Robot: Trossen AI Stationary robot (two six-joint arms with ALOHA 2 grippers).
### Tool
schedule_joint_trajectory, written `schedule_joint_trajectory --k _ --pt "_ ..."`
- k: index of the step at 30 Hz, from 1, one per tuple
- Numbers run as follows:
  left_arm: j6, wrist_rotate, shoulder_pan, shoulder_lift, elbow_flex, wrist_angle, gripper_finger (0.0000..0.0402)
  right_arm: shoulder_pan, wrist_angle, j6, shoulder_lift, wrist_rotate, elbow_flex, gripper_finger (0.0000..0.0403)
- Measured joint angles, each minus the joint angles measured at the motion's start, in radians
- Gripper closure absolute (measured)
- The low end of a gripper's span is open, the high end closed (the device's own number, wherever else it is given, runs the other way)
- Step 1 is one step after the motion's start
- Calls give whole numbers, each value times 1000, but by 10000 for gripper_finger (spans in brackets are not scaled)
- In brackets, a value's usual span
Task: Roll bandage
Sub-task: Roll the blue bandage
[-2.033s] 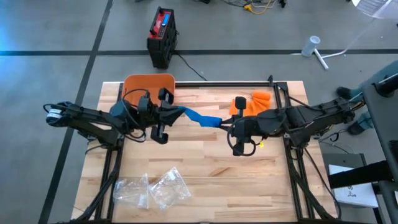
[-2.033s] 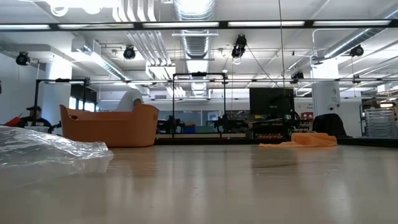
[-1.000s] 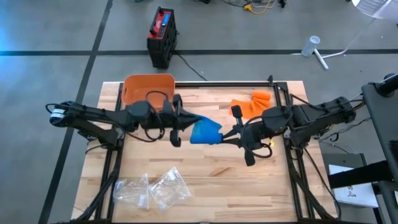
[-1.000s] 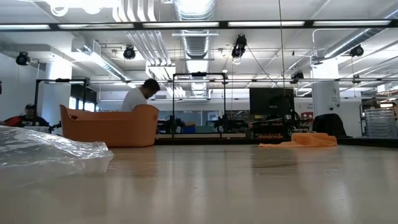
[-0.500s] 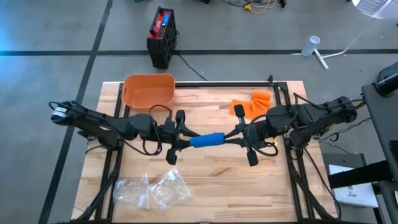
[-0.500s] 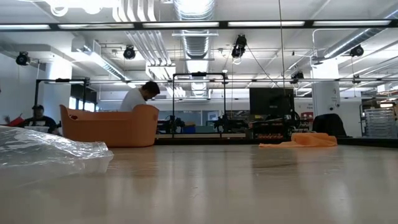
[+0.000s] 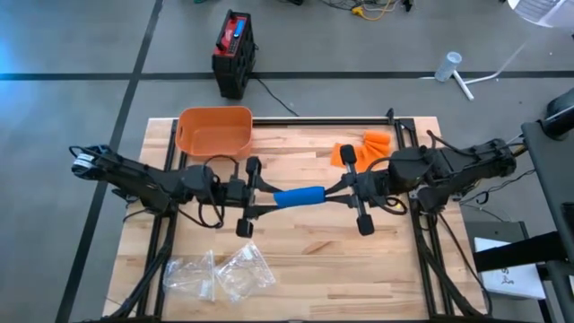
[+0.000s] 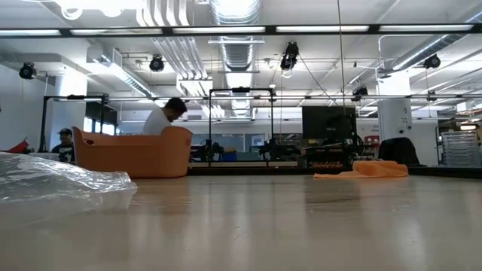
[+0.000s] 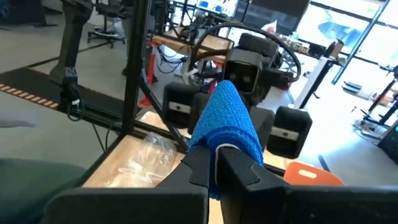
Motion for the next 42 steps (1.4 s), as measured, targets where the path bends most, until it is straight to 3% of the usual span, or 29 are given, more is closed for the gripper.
schedule_joint_trajectory --k 6,12,26,32,42 --pt "23 -1 1 2 -29 34 219 0 12 14 0 0 0 401" --pt "65 -104 0 -9 -57 31 201 -1 0 15 -6 1 1 400" --pt "151 -86 -19 -105 -58 32 241 -13 -33 30 -6 1 1 400" --pt "145 -1 -19 -83 -58 90 256 -18 -5 30 -3 3 1 400" --pt "149 -6 -10 -69 -58 142 286 -20 -6 32 -1 1 1 400"
